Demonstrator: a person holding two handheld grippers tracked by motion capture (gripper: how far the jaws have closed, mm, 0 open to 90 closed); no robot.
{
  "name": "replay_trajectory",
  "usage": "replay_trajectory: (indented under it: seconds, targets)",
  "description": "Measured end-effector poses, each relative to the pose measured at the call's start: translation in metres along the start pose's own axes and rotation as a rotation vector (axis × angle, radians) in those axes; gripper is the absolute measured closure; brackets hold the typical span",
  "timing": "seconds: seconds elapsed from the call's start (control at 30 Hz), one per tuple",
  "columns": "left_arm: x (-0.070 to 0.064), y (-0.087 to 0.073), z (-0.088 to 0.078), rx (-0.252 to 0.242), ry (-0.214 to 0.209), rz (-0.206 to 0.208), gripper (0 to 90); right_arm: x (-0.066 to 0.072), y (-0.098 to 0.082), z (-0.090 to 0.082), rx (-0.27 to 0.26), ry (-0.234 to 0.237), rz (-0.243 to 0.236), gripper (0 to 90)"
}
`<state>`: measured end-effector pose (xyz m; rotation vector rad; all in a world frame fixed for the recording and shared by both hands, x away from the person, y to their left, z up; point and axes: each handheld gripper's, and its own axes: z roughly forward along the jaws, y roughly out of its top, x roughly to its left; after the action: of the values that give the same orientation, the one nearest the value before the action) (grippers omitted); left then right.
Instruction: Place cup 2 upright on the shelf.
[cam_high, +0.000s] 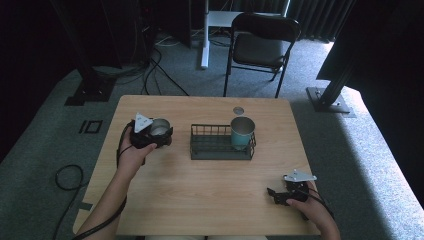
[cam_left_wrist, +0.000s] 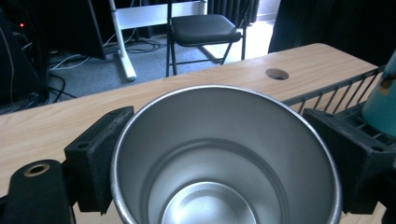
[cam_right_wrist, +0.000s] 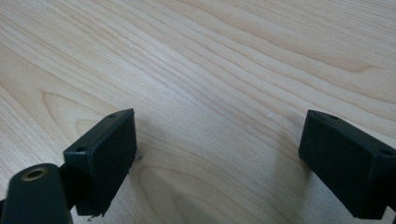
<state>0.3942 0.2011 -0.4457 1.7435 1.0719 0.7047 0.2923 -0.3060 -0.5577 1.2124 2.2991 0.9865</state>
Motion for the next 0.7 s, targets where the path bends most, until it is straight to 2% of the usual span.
replay_trajectory:
  seconds: [0.43, 0.7]
  targets:
    - [-0.011, 0.027, -0.004, -0.018, -0.009, 0.020, 13.9, 0.000, 0.000, 0.000, 0.000, 0.000, 0.001, 10.9]
    - [-0.025, 0.044, 0.000, -0.033, -0.034, 0.041, 13.9, 0.000, 0.000, 0.000, 0.000, 0.000, 0.000, 10.8]
